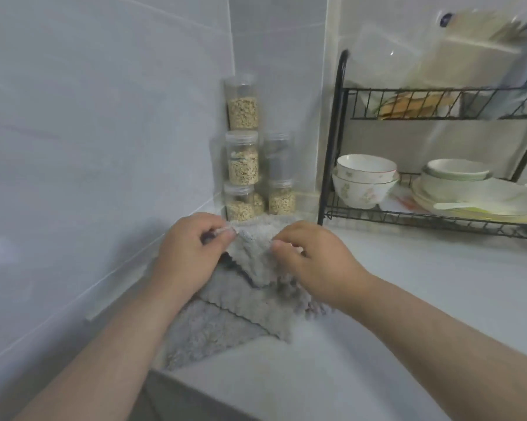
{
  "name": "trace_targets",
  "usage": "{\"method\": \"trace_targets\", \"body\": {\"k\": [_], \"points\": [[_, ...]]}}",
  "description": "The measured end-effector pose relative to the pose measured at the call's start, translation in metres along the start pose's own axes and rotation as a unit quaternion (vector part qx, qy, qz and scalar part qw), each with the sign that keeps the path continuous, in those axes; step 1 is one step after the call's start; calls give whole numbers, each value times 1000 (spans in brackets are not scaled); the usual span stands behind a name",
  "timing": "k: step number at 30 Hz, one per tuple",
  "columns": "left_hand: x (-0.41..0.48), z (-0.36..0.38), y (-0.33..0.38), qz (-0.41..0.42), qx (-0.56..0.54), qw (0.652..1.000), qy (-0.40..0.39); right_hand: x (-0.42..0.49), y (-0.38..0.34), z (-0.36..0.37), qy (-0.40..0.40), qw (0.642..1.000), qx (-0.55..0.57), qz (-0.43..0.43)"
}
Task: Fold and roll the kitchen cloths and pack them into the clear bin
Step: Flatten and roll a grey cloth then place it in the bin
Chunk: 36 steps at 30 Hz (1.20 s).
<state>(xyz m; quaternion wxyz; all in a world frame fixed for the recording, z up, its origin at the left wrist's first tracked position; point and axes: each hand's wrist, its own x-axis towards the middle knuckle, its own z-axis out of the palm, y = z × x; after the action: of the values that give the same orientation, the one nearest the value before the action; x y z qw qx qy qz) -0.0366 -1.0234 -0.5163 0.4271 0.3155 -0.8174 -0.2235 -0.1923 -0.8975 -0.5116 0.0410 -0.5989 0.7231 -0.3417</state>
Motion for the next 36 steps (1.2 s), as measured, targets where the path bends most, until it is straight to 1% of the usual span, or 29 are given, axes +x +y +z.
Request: {"method": "trace_targets", "body": {"k": [2, 4, 7, 10, 11, 13, 15, 17, 21, 25, 27, 29, 30, 32, 34, 36], "points": [[6, -9, 31, 24, -17, 1000, -3, -12, -24, -16, 22, 1000, -9, 5], [9, -17, 64, 65, -25, 997, -31, -23, -44, -29, 59, 998, -25, 15], [8, -29, 108, 120, -42, 990, -60, -38, -56, -57, 143, 989, 16, 23], [6, -40, 144, 135, -80, 982, -104, -56, -58, -98, 197, 979, 20, 41], [4, -42, 154, 141, -66, 979, -132, -63, -59, -114, 214, 976, 23, 44], [2, -40, 171, 165, 9, 970, -179, -78, -58, -144, 237, 970, 27, 52], [1, -34, 184, 184, 86, 962, -185, -93, -55, -171, 239, 970, 5, 53], [3, -27, 192, 185, 130, 958, -174, -109, -49, -199, 256, 965, -14, 57], [13, -8, 214, 203, 120, 955, -179, -133, -24, -248, 287, 952, -61, 88], [27, 18, 251, 255, 192, 926, -202, -138, 2, -276, 299, 937, -116, 142], [36, 25, 271, 263, 192, 926, -190, -140, 8, -289, 311, 932, -107, 152], [39, 24, 286, 273, 184, 928, -175, -146, 10, -302, 320, 932, -86, 145], [36, 21, 291, 287, 177, 926, -170, -150, 11, -307, 314, 936, -74, 139], [20, 14, 293, 312, 158, 919, -184, -166, 10, -310, 266, 954, -42, 131], [-4, 15, 281, 316, 158, 905, -237, -190, 8, -302, 176, 974, -6, 144], [-33, 28, 253, 314, 185, 881, -301, -217, 14, -279, 44, 980, 46, 189]]}}
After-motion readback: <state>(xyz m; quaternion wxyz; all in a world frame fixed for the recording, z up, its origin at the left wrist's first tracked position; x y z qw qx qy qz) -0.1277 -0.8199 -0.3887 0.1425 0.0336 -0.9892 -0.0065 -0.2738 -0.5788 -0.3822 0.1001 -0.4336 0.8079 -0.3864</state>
